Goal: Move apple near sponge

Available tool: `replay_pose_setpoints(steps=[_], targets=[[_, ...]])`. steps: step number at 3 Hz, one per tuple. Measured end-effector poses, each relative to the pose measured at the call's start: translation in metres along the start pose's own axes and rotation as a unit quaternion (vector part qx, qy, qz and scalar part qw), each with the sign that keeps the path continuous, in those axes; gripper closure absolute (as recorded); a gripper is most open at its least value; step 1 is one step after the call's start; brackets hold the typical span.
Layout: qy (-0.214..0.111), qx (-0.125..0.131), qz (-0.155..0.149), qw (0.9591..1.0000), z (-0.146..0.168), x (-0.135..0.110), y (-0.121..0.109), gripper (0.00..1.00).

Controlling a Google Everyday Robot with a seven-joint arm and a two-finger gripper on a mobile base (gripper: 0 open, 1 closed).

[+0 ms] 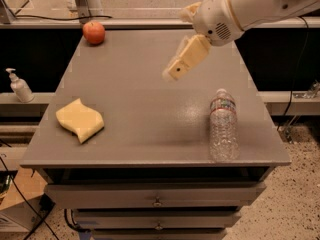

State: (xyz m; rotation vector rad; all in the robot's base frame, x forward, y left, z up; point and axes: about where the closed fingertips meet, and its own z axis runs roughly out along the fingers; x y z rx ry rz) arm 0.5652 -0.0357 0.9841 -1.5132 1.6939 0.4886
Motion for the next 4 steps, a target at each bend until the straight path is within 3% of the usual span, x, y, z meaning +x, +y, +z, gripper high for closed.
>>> replay_pose_setpoints(steps=[1, 2, 4], targets=[[-0.036, 0.014, 0.023, 0.999, 0.065, -0.018, -0.047, 0.0], [-0.036, 0.014, 0.023, 0.999, 0.066, -0.018, -0.047, 0.0], [-0.079, 0.011, 0.04, 0.9961, 0.121, -0.042, -0.068, 0.0]])
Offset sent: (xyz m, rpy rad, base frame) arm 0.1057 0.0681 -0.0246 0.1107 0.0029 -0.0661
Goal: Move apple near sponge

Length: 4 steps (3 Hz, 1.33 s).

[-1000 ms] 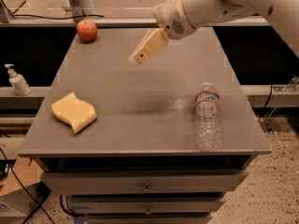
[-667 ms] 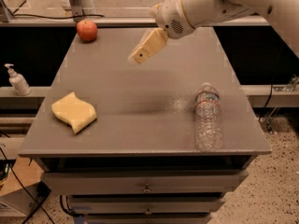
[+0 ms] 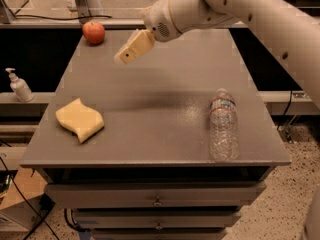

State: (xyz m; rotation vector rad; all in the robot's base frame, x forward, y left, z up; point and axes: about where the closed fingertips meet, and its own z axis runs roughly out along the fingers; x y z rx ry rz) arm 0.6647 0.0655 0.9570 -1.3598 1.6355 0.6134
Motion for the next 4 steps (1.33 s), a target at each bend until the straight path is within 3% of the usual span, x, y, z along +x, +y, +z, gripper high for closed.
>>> replay_pose_setpoints(steps=[3, 4], targets=[[-0.041, 0.024, 0.041, 0.998, 0.076, -0.008, -0.048, 0.0], [-0.059, 0.015, 0.056, 0.9966, 0.114, -0.003, -0.079, 0.0]])
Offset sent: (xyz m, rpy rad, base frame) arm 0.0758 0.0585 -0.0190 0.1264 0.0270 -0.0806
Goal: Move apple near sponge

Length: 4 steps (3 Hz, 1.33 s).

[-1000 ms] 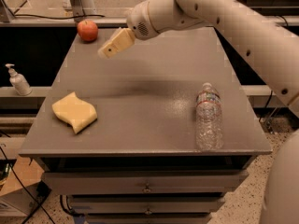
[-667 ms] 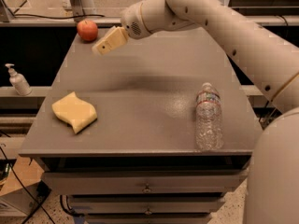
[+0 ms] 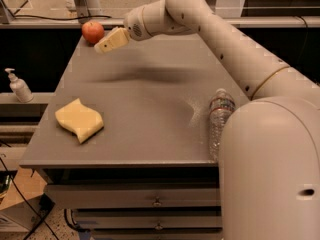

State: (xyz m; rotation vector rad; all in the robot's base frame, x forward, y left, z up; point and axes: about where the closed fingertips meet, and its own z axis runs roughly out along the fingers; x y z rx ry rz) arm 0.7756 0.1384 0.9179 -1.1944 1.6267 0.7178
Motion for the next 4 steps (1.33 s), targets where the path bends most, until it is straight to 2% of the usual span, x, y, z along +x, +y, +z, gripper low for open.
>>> replay_pose_setpoints(steps=[1, 2, 4], targets=[[0.0, -0.002, 0.004, 1.0, 0.006, 0.002, 0.001, 0.0], [-0.009, 0.01, 0.013, 0.9998, 0.026, 0.004, -0.004, 0.0], [-0.025, 0.058, 0.026, 0.9976, 0.061, 0.01, -0.023, 0.0]])
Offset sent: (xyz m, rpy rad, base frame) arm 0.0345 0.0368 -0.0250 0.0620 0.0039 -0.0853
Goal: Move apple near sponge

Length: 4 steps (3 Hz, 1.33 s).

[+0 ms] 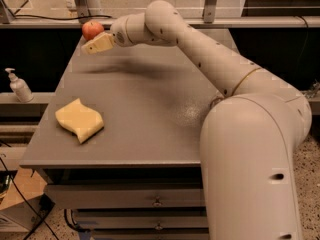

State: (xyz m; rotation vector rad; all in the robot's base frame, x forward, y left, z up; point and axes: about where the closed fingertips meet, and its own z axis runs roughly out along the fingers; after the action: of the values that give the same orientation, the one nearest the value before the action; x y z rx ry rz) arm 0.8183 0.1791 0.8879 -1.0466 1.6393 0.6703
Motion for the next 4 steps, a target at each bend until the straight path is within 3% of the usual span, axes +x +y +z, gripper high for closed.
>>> replay_pose_setpoints(steps=[1, 3, 4], targets=[[0.001, 0.016, -0.004, 0.9999, 0.01, -0.001, -0.006, 0.0], [0.001, 0.022, -0.011, 0.9997, 0.034, -0.005, -0.013, 0.0], [0.001, 0.026, -0.012, 0.9996, 0.076, -0.016, -0.032, 0.0]])
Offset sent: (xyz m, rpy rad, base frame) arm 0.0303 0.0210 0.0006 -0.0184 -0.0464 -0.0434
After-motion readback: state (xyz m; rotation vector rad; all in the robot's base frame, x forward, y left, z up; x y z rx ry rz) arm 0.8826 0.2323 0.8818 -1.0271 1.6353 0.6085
